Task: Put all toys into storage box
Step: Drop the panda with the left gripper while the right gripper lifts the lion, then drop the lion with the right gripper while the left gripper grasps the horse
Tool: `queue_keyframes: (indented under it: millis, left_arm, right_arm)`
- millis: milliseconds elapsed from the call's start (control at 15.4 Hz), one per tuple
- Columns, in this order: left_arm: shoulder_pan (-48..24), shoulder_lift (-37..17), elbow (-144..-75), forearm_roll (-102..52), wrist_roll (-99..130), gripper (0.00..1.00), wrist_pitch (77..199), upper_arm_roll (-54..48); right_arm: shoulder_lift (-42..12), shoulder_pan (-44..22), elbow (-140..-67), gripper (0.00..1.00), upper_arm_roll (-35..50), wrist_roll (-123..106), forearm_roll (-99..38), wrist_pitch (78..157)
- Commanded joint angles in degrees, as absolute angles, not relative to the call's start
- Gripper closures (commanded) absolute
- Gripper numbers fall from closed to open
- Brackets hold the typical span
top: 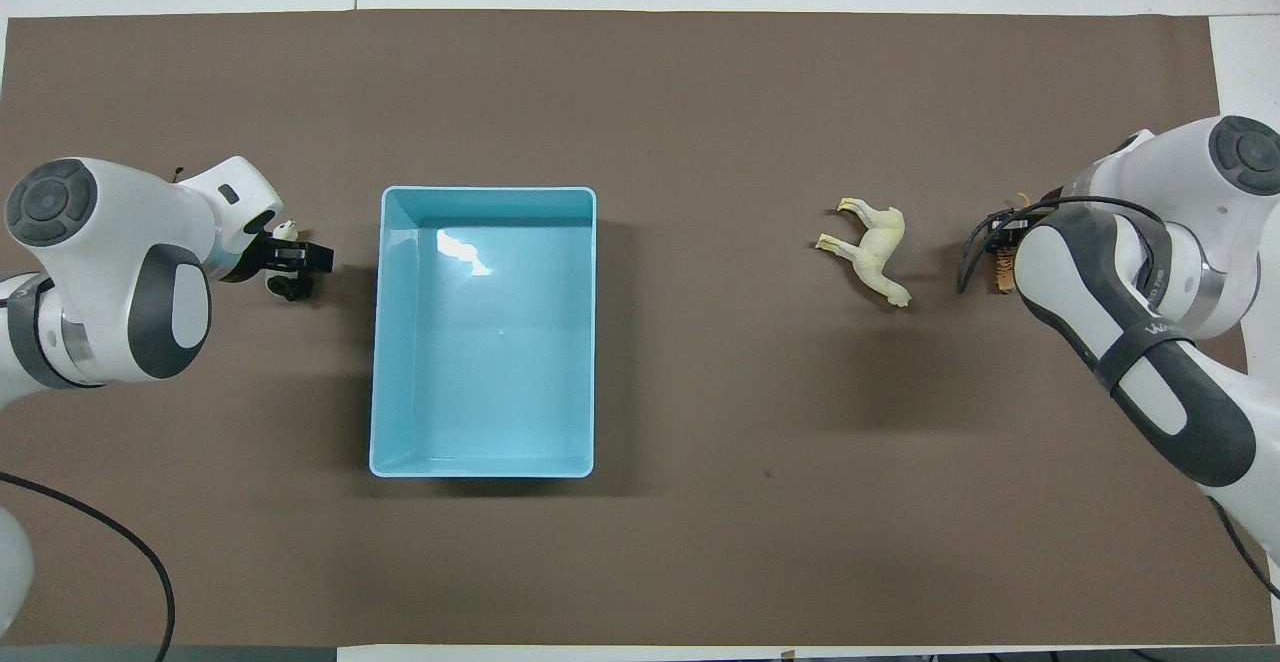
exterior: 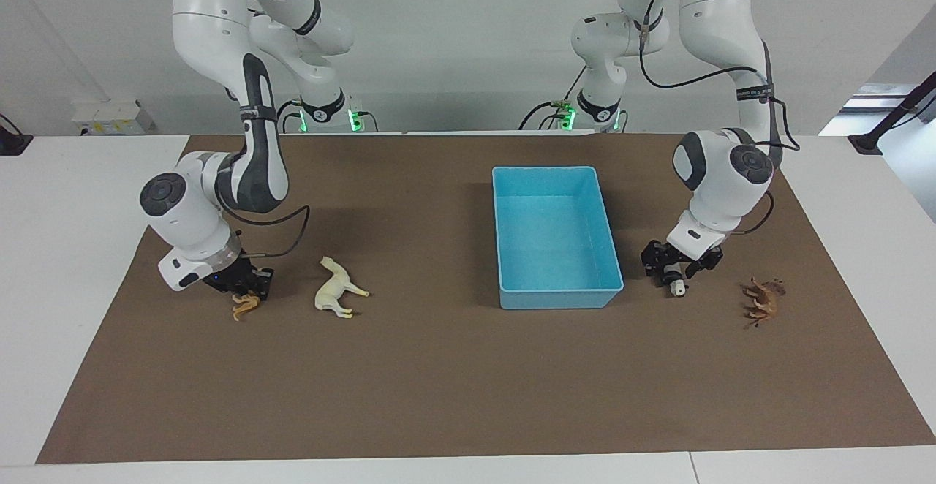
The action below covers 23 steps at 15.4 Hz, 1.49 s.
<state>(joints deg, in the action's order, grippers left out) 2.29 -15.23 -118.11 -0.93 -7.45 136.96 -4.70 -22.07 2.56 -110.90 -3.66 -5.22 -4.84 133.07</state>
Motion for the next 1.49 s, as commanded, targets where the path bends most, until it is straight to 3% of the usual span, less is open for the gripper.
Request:
queue_keyframes:
  millis: [0,130,195,390,520,650,780,845,910,975,1040,1300,1430]
  left_arm:
    - [1.8,-14.9,-119.7,-0.5,-8.0,0.44,139.5,-4.1]
    - [1.7,-14.9,-119.8,-0.6,-7.4,0.77,139.5,-4.1]
    - [1.7,-14.8,-119.7,-0.6,-6.7,0.99,139.5,-4.1]
    - [1.8,-14.6,-113.6,-0.6,-6.0,1.00,130.9,-4.1]
    - [0.4,-14.2,-103.8,-0.7,-1.2,1.00,116.9,-4.7]
    - [-5.2,-14.1,-97.0,-0.6,9.6,1.00,108.7,-4.6]
    - [-11.3,-12.4,-96.3,-0.6,22.3,1.00,108.7,-4.6]
    - [-14.0,-12.2,-96.2,-0.5,27.3,0.98,109.0,-4.6]
    - [-16.7,-12.0,-96.4,-0.5,30.8,0.86,108.9,-4.6]
    - [-19.1,-11.2,-97.5,-0.4,33.5,0.34,108.9,-4.6]
    - [-19.9,-10.8,-98.3,-0.1,34.0,0.00,108.1,-4.6]
    - [-18.9,-10.0,-98.2,0.6,28.3,0.00,105.7,-3.9]
    - [-15.1,-10.2,-97.3,1.7,21.3,0.00,106.0,-3.1]
  right_arm:
    - [-21.9,2.5,-110.5,1.00,-3.4,-4.9,-5.3,131.5]
    - [-20.4,1.6,-108.1,1.00,-3.5,-4.7,-4.7,126.5]
    - [-19.3,1.3,-106.5,1.00,-3.5,-4.7,-4.6,123.3]
    - [-15.2,1.1,-102.8,1.00,-3.6,-4.7,-3.1,115.9]
    - [-13.3,1.1,-99.2,1.00,-3.6,-4.7,-1.6,109.9]
    - [-12.0,1.1,-94.9,1.00,-3.6,-4.7,-0.6,103.1]
    - [-10.4,1.1,-91.9,1.00,-3.5,-4.7,1.1,98.1]
    - [-9.4,1.1,-91.4,1.00,-3.3,-4.7,2.1,96.7]
    - [-8.4,1.1,-91.4,1.00,-3.3,-4.7,2.5,95.9]
    - [-7.8,1.1,-91.5,1.00,-3.3,-4.7,2.5,95.5]
    - [-7.6,1.1,-91.4,1.00,-3.3,-4.7,2.5,95.3]
    - [-7.5,-0.5,-91.4,1.00,-3.3,-3.9,2.4,95.0]
    - [-7.3,-3.1,-91.3,1.00,-3.3,1.1,2.4,95.0]
